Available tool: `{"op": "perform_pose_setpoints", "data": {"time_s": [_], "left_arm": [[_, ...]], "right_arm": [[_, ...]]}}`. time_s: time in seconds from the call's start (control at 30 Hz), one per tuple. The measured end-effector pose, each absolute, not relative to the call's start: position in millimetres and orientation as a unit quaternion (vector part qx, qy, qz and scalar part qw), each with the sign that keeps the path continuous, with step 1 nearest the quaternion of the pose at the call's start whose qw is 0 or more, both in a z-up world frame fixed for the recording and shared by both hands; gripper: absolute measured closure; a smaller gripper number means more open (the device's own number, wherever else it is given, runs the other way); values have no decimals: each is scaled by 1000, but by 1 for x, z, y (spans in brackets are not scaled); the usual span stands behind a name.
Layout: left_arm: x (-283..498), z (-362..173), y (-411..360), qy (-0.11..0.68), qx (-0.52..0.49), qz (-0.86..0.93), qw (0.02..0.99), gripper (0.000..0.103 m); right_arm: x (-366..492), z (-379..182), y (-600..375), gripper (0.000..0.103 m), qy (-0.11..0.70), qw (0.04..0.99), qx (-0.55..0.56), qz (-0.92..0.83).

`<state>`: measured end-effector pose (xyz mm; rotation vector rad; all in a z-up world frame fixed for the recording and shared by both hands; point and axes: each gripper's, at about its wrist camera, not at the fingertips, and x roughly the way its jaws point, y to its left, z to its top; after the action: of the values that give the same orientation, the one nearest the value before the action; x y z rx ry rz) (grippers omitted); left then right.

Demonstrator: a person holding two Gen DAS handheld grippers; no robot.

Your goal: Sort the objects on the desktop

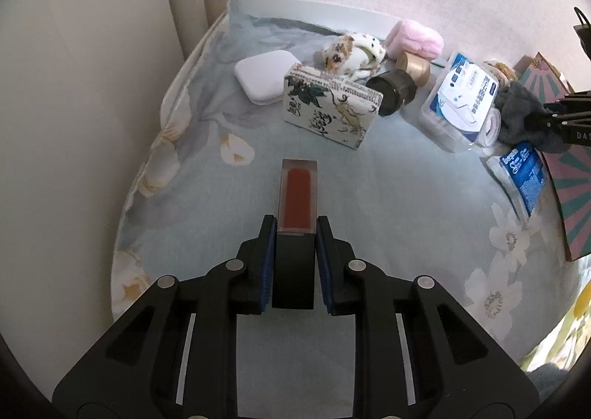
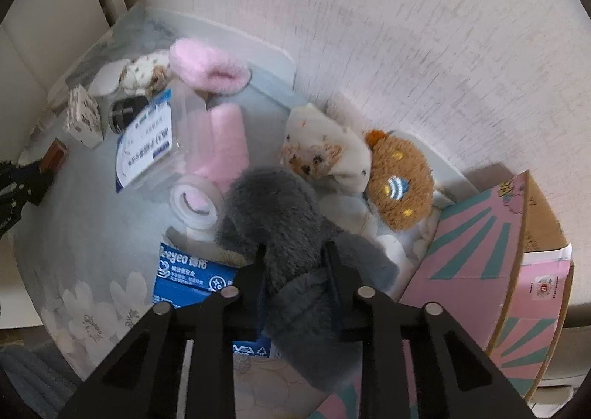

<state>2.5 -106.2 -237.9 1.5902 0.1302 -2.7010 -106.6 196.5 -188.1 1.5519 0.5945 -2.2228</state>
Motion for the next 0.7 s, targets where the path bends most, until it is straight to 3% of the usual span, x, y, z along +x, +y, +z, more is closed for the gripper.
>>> {"op": "perform_pose_setpoints", "data": {"time_s": [0.43, 0.7], "left_arm": [[2, -161, -107, 31, 501, -865, -25, 85], [-39, -89, -58, -18, 455, -886, -90, 85]], "right_arm": [[-93, -115, 203, 83, 133, 183, 513, -828], [-79, -59, 226, 83, 97, 161, 480, -857]]}}
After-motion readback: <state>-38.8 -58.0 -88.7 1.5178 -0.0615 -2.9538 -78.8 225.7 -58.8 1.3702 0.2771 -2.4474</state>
